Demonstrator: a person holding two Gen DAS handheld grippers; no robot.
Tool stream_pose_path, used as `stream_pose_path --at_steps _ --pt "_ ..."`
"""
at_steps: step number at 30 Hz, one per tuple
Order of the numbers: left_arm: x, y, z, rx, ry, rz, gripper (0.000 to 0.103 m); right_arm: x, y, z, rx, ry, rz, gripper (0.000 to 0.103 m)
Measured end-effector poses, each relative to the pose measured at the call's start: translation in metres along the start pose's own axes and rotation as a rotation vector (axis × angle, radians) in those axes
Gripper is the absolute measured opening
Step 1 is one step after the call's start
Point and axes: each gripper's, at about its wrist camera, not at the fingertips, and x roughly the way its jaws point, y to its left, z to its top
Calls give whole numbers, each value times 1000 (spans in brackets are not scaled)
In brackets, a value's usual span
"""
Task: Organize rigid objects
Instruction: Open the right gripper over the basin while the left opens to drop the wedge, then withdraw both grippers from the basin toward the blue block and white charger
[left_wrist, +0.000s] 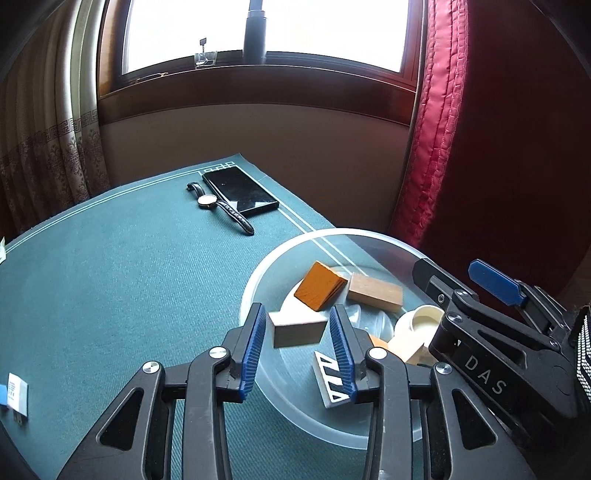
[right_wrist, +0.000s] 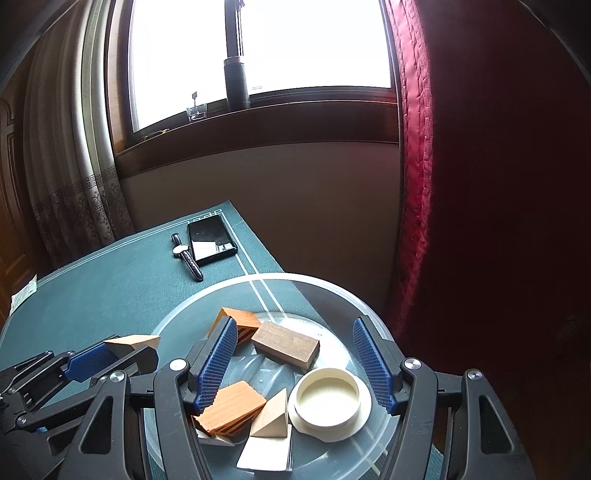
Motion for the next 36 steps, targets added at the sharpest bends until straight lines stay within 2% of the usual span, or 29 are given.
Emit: stream_pose_path --at_steps 1,3,18,36 --pt "0 2 0 -8 -5 4 54 0 -1 0 3 -3 -6 69" --pt "-2 7 -1 -21 -23 14 64 0 -4 2 16 -5 -8 69" --pt "-8 13 -10 17 -15 70 65 -2 2 0 -1 -6 -1 70" --pt "-16 41 -28 -19 9 127 65 -4 8 -2 -22 -3 7 70"
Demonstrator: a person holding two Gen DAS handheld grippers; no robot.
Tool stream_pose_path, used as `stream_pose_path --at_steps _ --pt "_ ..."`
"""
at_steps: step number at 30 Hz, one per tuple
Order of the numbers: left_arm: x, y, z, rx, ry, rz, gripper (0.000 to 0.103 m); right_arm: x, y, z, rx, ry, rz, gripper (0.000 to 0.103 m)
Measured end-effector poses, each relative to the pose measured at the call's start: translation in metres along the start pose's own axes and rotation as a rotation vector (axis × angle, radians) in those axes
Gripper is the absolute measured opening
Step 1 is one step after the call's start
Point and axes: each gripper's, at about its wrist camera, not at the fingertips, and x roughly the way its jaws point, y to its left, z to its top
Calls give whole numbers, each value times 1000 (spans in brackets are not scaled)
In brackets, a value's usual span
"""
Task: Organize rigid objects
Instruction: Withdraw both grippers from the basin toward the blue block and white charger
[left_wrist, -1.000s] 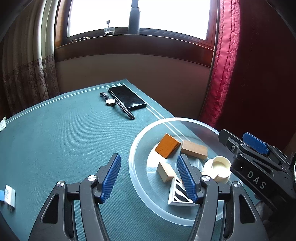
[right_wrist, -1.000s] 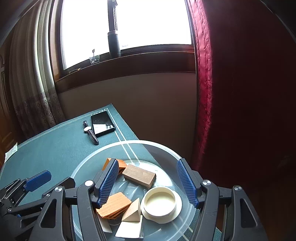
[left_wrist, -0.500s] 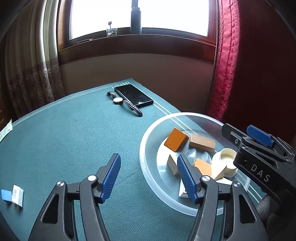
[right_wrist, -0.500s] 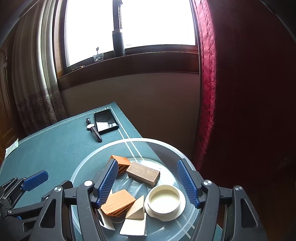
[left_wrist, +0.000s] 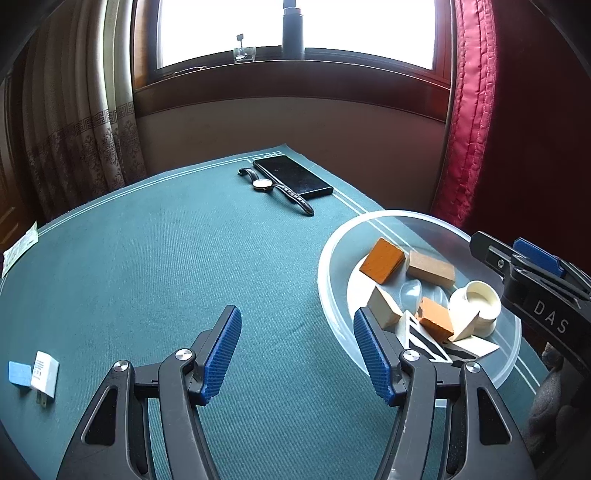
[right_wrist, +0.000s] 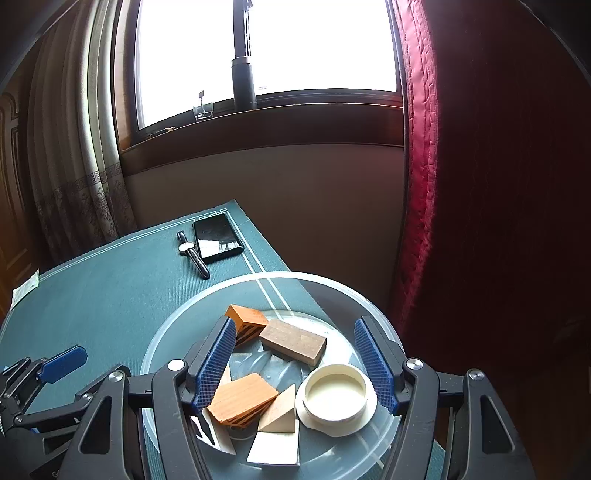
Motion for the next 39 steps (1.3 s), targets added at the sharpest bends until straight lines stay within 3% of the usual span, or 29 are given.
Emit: stream_pose_path --at_steps 11,14,39 --pt "-7 43 -19 -85 31 59 65 -1 16 -7 -37 20 36 73" --pt "-12 59 -25 -117 33 83 65 -5 24 -10 -49 24 73 77" --pt "-59 190 -74 -338 28 287 65 -24 116 -57 -231 159 388 80"
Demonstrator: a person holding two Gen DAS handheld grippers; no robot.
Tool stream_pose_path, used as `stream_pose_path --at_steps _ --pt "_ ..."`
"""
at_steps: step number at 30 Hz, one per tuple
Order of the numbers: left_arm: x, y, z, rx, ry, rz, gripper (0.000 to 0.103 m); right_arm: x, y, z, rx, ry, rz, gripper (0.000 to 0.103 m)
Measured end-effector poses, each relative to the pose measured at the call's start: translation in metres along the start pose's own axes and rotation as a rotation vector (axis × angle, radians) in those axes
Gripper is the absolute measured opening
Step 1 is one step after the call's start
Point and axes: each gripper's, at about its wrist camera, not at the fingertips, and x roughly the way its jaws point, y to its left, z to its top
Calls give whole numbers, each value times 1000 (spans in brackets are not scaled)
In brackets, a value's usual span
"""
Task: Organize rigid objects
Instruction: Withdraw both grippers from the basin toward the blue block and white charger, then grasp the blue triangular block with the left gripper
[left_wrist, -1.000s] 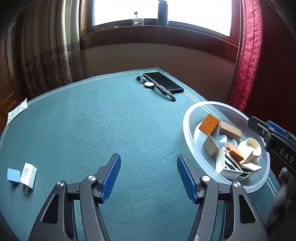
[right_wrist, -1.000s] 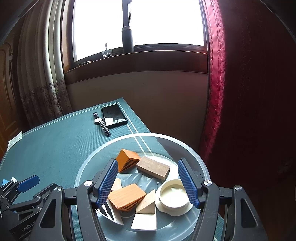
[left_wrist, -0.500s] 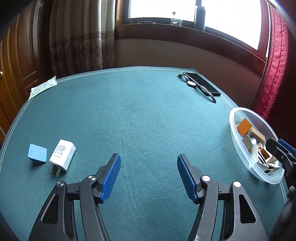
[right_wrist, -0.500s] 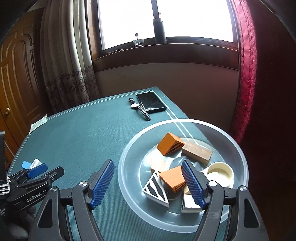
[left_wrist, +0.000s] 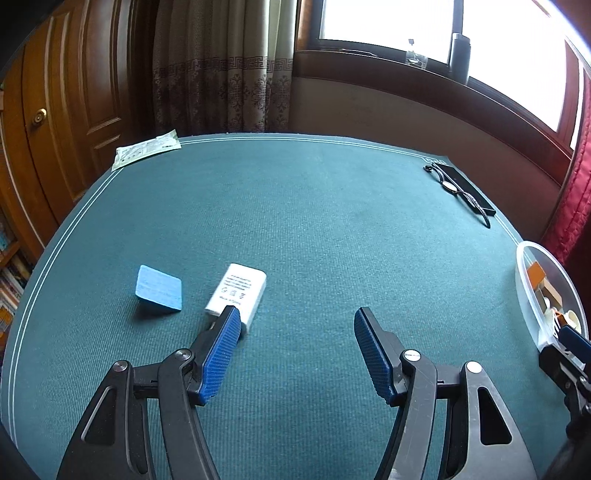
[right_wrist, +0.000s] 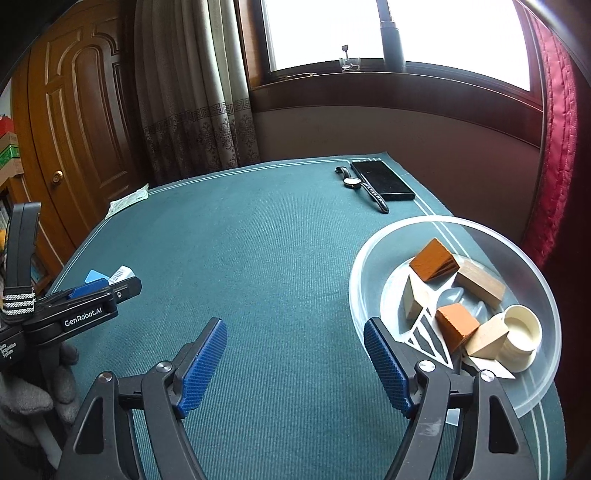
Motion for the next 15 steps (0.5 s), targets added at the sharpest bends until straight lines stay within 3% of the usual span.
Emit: stream_pose_path --at_steps 9,15 --pt "-4 56 1 -84 -13 76 65 7 16 -9 -39 34 43 80" --pt "-6 84 -4 -81 -4 137 65 11 19 -14 -50 53 55 80"
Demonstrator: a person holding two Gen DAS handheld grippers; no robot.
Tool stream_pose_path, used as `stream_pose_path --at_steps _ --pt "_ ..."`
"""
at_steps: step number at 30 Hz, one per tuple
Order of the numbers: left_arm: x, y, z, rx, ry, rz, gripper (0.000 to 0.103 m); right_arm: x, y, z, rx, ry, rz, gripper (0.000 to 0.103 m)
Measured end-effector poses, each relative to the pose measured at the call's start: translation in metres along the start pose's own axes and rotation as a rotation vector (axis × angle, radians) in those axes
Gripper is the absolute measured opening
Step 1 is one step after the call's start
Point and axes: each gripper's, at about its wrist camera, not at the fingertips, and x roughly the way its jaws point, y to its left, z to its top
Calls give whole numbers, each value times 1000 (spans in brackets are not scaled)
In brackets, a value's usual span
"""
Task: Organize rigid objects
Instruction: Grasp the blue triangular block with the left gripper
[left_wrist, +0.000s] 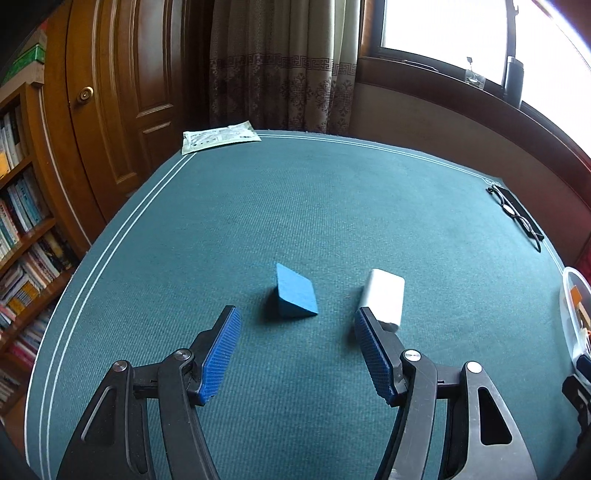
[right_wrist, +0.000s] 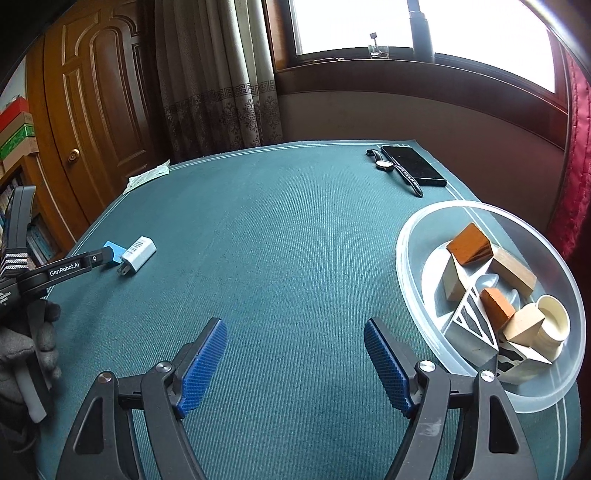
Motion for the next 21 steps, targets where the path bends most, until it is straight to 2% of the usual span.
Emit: stream_pose_path --at_steps 8,18,21 --pt "22 20 -5 13 61 73 65 4 5 -4 -15 19 4 80" --pt "39 8 11 55 66 89 66 9 5 -5 -22 38 -1 80" --pt "45 8 17 42 72 75 66 11 5 -7 -29 46 -1 80"
